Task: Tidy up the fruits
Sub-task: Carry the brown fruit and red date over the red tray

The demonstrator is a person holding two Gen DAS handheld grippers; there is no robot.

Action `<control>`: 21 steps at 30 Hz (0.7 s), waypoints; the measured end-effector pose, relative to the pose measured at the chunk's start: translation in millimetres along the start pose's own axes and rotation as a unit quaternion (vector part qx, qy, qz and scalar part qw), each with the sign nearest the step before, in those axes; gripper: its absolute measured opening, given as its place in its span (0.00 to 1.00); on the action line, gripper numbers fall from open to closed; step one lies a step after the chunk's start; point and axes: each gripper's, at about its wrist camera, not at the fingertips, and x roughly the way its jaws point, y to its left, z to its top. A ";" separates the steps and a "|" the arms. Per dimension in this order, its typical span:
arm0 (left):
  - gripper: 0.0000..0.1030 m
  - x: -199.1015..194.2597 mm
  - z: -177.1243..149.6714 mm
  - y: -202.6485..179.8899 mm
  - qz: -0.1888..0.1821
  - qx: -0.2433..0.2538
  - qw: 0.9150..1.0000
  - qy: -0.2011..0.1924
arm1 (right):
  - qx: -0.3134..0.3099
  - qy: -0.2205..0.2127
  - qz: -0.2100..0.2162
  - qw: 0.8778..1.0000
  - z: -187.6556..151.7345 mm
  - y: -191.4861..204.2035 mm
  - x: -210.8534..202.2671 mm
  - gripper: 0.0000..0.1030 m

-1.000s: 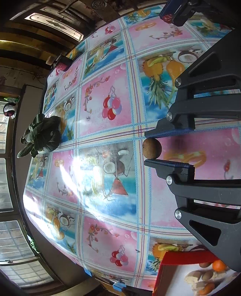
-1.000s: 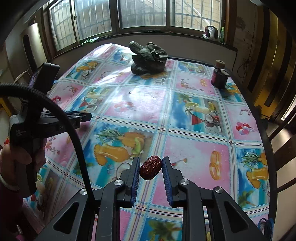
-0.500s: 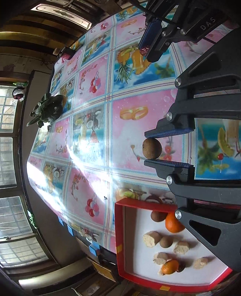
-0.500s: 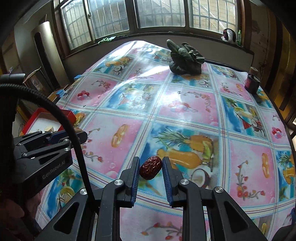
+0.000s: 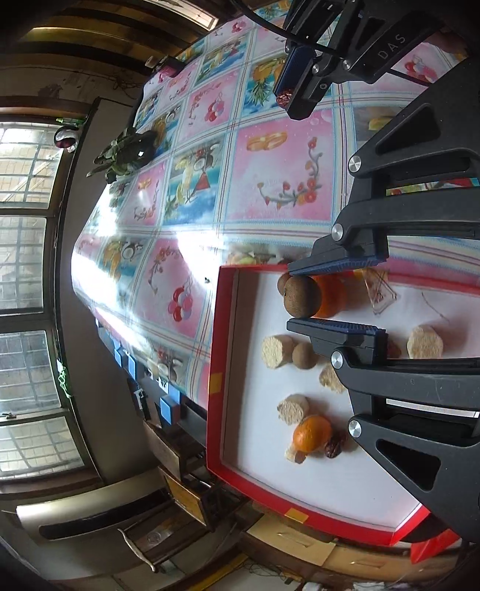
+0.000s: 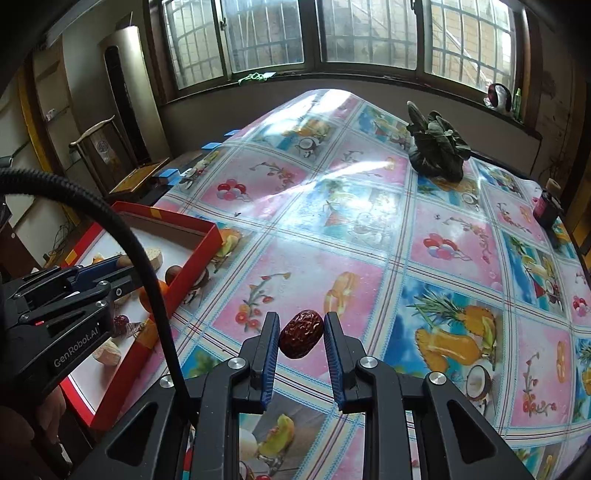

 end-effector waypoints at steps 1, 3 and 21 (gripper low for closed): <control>0.22 -0.7 -0.6 6.2 0.004 -0.004 1.000 0.000 | -0.004 0.001 0.003 1.000 1.2 4.9 1.3 0.23; 0.22 -1.9 -2.4 17.6 0.012 -0.013 1.000 -0.001 | -0.013 0.001 0.008 1.000 3.8 13.9 4.2 0.23; 0.22 1.2 -18.5 84.7 0.045 -0.062 0.997 0.007 | -0.089 0.012 0.041 0.995 21.5 87.8 22.4 0.23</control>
